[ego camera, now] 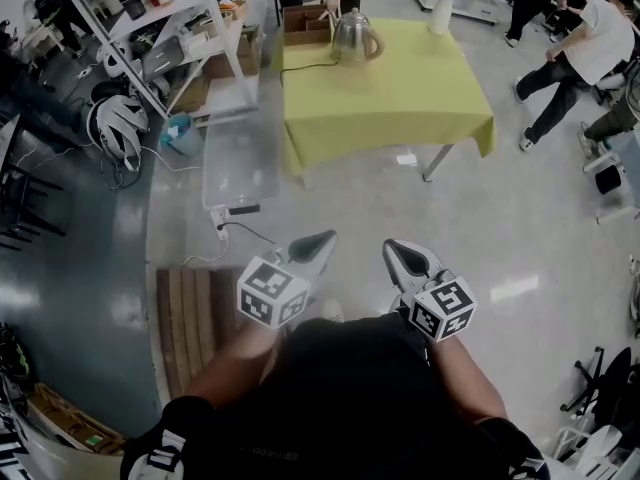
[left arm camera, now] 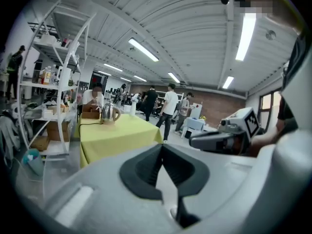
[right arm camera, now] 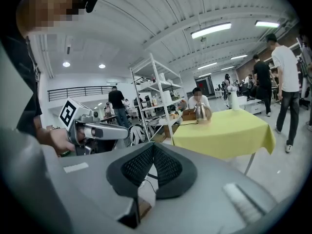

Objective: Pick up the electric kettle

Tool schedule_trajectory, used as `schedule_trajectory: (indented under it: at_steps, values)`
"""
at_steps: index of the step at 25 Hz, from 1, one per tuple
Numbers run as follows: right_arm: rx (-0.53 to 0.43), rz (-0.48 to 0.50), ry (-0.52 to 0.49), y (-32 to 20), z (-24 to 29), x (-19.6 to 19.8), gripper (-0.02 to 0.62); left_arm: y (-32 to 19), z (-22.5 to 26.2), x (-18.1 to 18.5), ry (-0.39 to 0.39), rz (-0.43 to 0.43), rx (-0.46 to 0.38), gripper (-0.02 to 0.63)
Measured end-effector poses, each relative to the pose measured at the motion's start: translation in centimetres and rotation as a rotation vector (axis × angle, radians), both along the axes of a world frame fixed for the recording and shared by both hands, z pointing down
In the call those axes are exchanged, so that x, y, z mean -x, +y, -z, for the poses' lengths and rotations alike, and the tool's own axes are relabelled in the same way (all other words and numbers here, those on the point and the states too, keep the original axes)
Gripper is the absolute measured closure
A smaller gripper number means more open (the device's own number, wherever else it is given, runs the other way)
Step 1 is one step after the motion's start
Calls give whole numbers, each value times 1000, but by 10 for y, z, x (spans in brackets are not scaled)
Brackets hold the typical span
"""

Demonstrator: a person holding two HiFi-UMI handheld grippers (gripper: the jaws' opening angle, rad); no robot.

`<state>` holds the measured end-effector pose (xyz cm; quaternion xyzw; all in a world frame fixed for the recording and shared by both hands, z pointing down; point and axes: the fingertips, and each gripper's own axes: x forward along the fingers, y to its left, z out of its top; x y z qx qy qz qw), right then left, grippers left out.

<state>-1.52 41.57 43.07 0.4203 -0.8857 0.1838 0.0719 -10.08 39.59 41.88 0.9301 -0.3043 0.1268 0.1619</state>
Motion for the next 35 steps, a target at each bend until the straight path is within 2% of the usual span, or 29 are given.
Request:
schedule_trajectory:
  at_steps: [14, 19, 23, 25, 35]
  values:
    - [-22, 2, 22, 6, 8, 13, 589, 3, 1, 16, 3, 14, -6, 604]
    - [-12, -5, 22, 10, 4, 8, 589, 6, -6, 5, 9, -8, 11, 604]
    - [-7, -8, 12, 9, 3, 0, 589, 6, -7, -7, 56, -13, 55, 604]
    - [-6, 0, 9, 6, 2, 0, 589, 3, -9, -10, 75, -6, 72, 604]
    - [0, 42, -19, -28, -1, 2, 589, -20, -13, -3, 74, 61, 91, 604]
